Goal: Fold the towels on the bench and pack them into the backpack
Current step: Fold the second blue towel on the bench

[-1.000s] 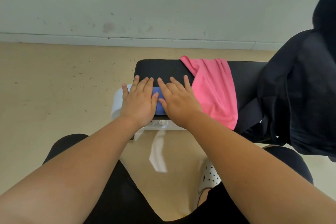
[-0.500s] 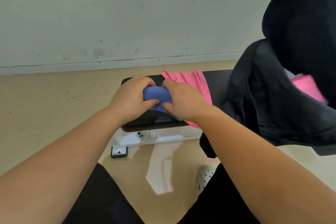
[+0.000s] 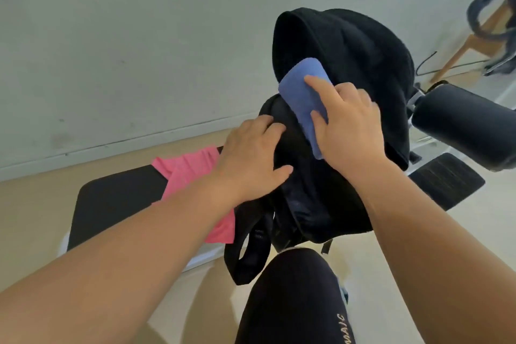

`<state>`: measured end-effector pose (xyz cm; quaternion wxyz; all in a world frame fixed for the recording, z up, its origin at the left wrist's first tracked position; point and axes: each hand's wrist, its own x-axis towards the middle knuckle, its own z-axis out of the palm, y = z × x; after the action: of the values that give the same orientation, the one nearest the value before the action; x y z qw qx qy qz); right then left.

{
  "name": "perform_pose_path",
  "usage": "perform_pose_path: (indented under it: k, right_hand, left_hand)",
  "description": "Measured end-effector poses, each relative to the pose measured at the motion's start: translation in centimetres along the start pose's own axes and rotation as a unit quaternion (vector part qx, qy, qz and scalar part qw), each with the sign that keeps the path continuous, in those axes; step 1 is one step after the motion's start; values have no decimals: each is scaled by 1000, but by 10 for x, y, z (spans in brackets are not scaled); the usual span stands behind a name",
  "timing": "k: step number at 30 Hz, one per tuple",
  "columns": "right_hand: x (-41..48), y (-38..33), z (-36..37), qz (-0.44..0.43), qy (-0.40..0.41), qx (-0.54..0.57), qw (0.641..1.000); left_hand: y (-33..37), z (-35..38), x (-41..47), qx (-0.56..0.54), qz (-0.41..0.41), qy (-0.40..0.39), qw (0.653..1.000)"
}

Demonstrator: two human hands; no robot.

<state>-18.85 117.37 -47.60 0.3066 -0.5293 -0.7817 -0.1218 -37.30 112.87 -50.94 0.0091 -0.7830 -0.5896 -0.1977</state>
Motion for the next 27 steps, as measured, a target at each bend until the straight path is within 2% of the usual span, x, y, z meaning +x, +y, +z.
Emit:
perform_pose_path:
  k: [3, 7, 12, 22, 27]
  right_hand:
    - [18, 34, -8, -7, 57, -101, 993]
    - [38, 62, 2, -15, -6, -129, 992]
    - [61, 81, 17, -9, -15, -154, 988]
    - [79, 130, 14, 0, -71, -199, 978]
    - [48, 113, 18, -72, -14, -232, 970]
  left_hand:
    - [31, 21, 28, 72, 73, -65, 993]
    - [47, 43, 37, 142, 97, -139, 975]
    - [40, 54, 14, 174, 89, -116, 974]
    - [29, 66, -6, 125, 66, -79, 987]
    - [30, 69, -7, 121, 102, -67, 985]
